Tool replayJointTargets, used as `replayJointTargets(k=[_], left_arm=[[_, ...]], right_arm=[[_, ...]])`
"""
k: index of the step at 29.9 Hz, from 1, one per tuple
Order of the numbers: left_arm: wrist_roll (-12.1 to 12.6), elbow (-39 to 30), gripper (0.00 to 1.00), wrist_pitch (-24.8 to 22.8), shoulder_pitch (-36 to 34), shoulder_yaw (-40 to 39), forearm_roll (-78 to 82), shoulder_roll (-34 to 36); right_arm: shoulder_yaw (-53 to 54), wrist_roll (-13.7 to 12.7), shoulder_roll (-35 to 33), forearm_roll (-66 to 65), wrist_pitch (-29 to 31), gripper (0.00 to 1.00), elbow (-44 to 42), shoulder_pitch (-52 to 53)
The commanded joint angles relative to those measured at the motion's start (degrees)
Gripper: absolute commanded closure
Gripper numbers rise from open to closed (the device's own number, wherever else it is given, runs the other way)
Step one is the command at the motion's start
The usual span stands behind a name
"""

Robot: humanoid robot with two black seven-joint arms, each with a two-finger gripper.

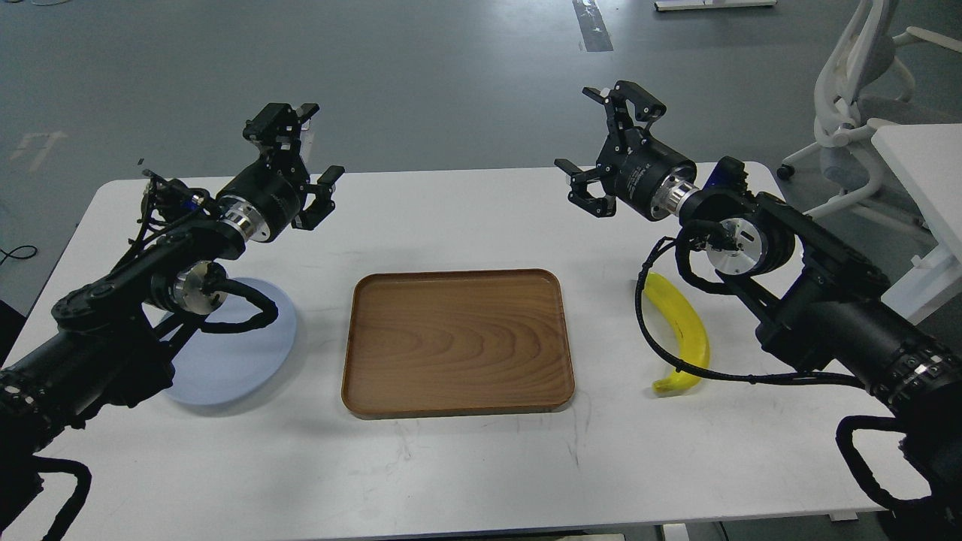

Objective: Place banana on plate with both arms
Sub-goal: 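Lower the left gripper to the light blue plate's edge and grasp it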

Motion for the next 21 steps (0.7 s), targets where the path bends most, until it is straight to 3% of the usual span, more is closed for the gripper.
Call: replayJointTargets(k=[1,4,8,15,21], left_arm=[[-1.8,-4.7,0.02,8.1,0.4,0.7,21.2,2.4],[-1.7,-11.9,0.02,14.1,2.3,5.5,36.8,9.5],[-1.4,-15.4,0.02,18.0,2.4,14.1,41.9,15.9],[-1.9,-14.4,0.03,29.1,2.8,30.8,42.3,26.1],[-2.1,-11.6,0.07,30.4,6.2,34.9,41.2,30.9]], right_arm=[[0.2,0.2,-0.1,0.0,-0.5,0.00,-0.1,-0.5],[0.5,0.3,-0.2,0.0,-0.5,0.00,-0.1,-0.9],[0.7,0.3,-0.4,0.0,-0.5,0.00,-0.1,-0.9],[0.9,0.3,-0.5,0.0,-0.6,0.00,-0.3,-0.7],[0.9,0.3,-0.5,0.0,-0.6,0.00,-0.8,-0.8]])
